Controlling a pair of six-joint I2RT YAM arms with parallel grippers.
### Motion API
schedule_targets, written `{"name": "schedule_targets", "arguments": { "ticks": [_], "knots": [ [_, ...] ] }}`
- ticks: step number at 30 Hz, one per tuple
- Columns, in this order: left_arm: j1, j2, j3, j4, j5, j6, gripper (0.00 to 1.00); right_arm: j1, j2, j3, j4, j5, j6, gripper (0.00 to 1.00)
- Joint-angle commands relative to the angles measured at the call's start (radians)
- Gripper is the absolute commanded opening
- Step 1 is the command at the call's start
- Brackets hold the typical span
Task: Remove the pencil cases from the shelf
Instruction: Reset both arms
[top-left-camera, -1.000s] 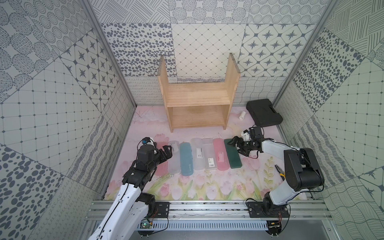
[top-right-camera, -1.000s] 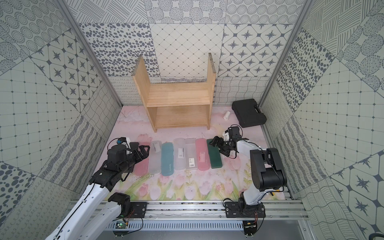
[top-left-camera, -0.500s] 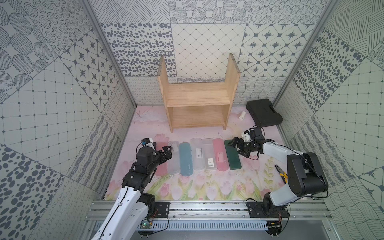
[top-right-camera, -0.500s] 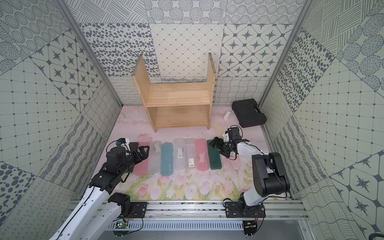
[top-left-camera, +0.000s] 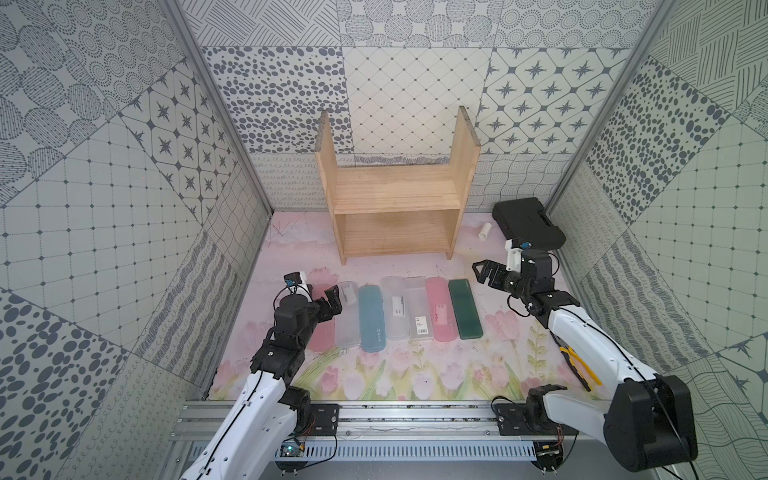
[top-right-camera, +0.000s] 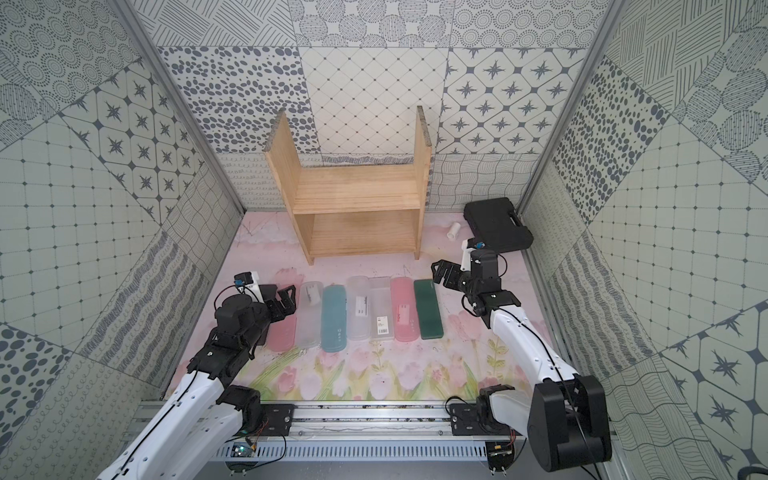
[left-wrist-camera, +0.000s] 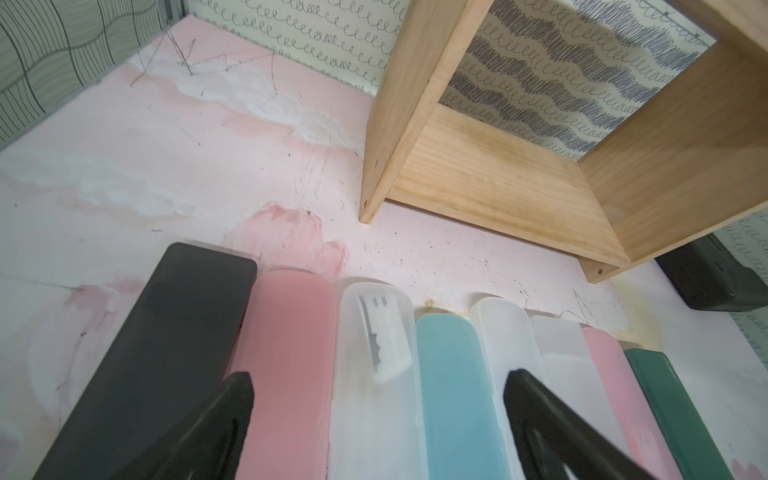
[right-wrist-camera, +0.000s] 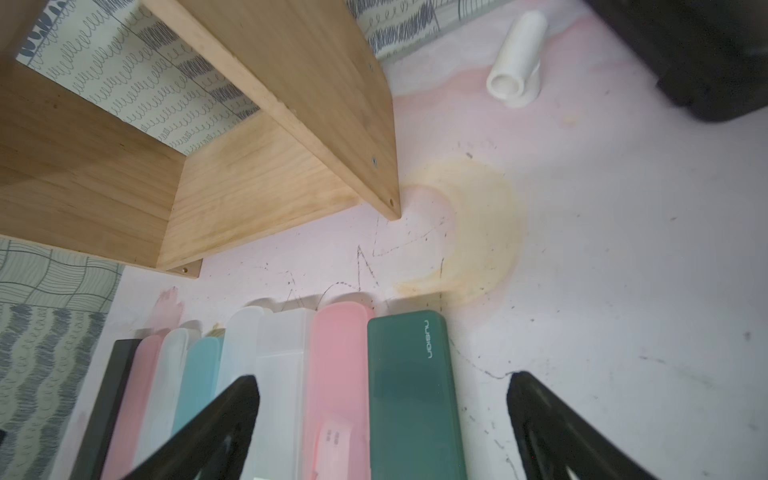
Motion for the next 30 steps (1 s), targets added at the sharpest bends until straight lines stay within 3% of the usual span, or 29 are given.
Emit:
{"name": "schedule_targets", "arguments": {
  "ticks": [1,10,15,18,23,30],
  "knots": [
    [0.002,0.032,-0.004,0.239,-0.138,0.217,0.99,0.003,-0.052,-0.058,0.140,0.161,-0.125,0.98],
    [0.032,0.223,0.008,0.397,-0.074,0.434,0.99,-0.032,-0.077,-0.161,0.337,0.261,-0.200,0.98],
    [0.134,0.405,-0.042,0.589,0.110,0.383,0.99,-0.078,-0.027,-0.222,0.461,0.227,-0.200,0.98],
    [0.143,0.526,-0.042,0.656,0.171,0.372,0.99,-0.100,0.006,-0.218,0.466,0.209,-0.201,0.98],
    [0.142,0.681,-0.086,0.856,0.191,0.324,0.99,-0.115,0.019,-0.237,0.522,0.217,-0.220,0.98],
    [0.139,0.897,-0.058,0.998,0.167,0.327,0.99,-0.118,0.063,-0.278,0.629,0.247,-0.269,0.98]
  ]
}}
